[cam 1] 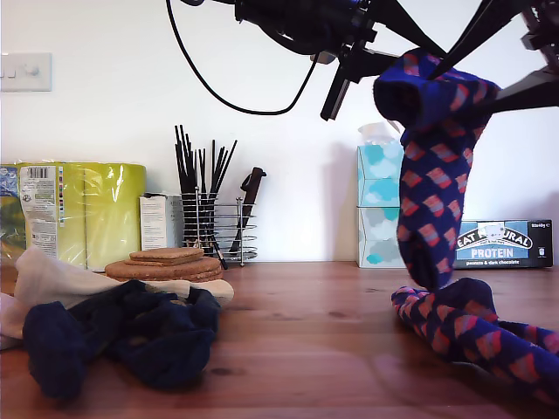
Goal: Pair up the socks based on colour and pattern, by placing each sock on top of its pair
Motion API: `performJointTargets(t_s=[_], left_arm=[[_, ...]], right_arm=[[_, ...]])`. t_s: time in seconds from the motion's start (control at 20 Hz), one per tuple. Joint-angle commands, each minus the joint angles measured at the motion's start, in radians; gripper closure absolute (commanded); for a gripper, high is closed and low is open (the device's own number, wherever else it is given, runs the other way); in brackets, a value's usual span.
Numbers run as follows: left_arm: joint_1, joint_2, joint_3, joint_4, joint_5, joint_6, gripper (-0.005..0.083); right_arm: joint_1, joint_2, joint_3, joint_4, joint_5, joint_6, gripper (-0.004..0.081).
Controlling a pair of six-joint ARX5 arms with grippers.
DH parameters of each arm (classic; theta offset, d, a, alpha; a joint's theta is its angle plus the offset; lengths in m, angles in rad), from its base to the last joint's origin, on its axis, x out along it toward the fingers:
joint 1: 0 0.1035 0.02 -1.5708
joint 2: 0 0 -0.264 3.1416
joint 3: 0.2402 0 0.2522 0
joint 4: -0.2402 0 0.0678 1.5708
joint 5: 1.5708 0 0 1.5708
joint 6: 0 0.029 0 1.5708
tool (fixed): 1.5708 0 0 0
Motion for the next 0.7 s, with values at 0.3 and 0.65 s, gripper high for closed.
performJointTargets(t_s=[0.3,0.65], left_arm=[[0.012,-0.008,0.001,0.008,-0.033,0.126,0.0647],[0.138,-0.024,0.017,-0.034,-0.113,0.307,0.0571]], right_arm=[[0.002,-0.015,-0.007,-0.066,-0.004,-0.041,0.0783],[-0.014,-0.024,-0.007,-0.069,-0.008,-0.056,0.0783]])
